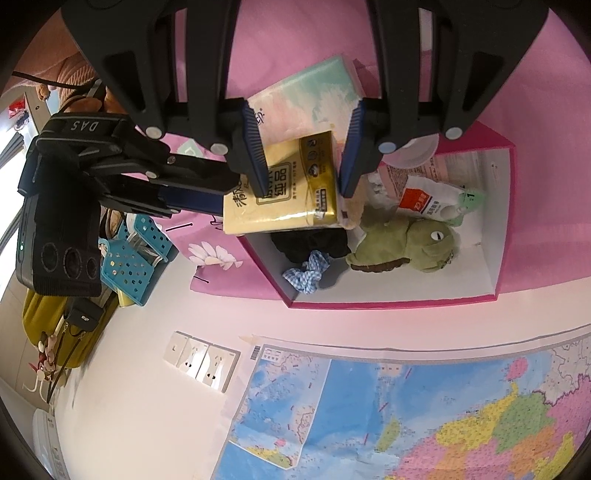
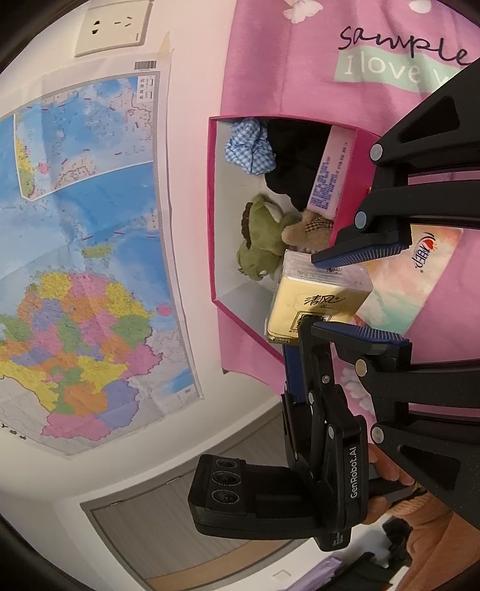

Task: Organize soft objects
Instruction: 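Lower the gold tissue pack slowly into the pink box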

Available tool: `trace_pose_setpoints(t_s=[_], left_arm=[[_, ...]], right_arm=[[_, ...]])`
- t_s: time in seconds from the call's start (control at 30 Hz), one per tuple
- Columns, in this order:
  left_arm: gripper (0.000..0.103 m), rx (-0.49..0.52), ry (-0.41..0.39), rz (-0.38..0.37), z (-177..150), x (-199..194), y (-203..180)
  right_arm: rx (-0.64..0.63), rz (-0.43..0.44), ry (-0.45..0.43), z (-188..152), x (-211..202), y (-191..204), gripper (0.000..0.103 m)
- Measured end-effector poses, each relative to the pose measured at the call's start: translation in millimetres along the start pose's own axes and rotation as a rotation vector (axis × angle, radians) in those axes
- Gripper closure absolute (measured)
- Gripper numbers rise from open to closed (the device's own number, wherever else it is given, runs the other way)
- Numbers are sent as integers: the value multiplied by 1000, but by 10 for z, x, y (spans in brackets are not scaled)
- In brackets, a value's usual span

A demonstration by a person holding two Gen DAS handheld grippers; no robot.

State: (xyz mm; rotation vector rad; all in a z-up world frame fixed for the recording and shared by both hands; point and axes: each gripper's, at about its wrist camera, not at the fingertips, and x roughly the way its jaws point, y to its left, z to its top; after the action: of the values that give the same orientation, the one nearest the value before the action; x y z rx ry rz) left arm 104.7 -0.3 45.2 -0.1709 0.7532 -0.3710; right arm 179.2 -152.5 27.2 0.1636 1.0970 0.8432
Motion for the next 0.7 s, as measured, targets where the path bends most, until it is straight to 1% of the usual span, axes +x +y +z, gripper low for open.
trace_pose_setpoints(t_s=[0.7], left_arm=[[62, -4, 2, 9, 100, 70, 81]], right_arm=[[0, -5, -7, 85, 81, -38, 72]])
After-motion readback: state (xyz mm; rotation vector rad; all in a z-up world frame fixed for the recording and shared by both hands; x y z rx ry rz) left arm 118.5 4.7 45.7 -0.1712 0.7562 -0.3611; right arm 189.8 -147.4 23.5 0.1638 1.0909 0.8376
